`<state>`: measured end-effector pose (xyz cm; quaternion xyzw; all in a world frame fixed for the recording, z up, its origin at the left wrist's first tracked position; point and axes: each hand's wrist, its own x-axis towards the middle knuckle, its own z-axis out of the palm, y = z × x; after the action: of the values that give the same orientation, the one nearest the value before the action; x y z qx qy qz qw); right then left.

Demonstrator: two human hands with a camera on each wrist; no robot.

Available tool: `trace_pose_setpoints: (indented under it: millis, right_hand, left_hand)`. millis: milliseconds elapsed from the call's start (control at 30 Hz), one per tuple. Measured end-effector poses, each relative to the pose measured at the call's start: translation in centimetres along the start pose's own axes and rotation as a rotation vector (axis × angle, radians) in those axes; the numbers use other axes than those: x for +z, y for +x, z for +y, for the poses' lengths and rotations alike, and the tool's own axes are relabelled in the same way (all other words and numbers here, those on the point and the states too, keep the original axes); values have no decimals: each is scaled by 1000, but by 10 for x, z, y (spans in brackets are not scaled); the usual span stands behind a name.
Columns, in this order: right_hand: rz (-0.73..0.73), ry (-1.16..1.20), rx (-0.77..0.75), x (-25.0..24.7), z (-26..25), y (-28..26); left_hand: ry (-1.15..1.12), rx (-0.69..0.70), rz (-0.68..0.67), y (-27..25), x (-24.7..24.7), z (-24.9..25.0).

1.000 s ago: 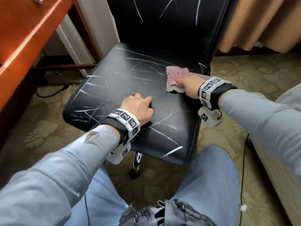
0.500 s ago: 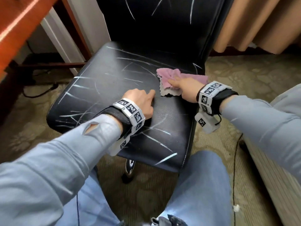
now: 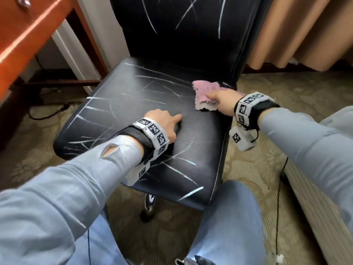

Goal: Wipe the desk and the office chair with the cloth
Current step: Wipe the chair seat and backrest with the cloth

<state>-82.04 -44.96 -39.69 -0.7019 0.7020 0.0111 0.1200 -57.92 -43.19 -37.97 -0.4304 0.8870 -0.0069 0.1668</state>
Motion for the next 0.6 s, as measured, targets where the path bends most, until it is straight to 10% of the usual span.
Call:
trace_pose_setpoints:
  millis: [167, 333, 600]
  right_hand:
    - [31, -27, 149, -8, 13, 6]
    - [-35, 0, -59, 9, -14, -3]
    - [-30, -64, 170, -9, -1, 19]
  left_hand:
    - [10, -17, -19, 0, 2, 4]
    - [55, -6, -14, 1, 5, 7]
    - [160, -21, 28, 18, -16, 4]
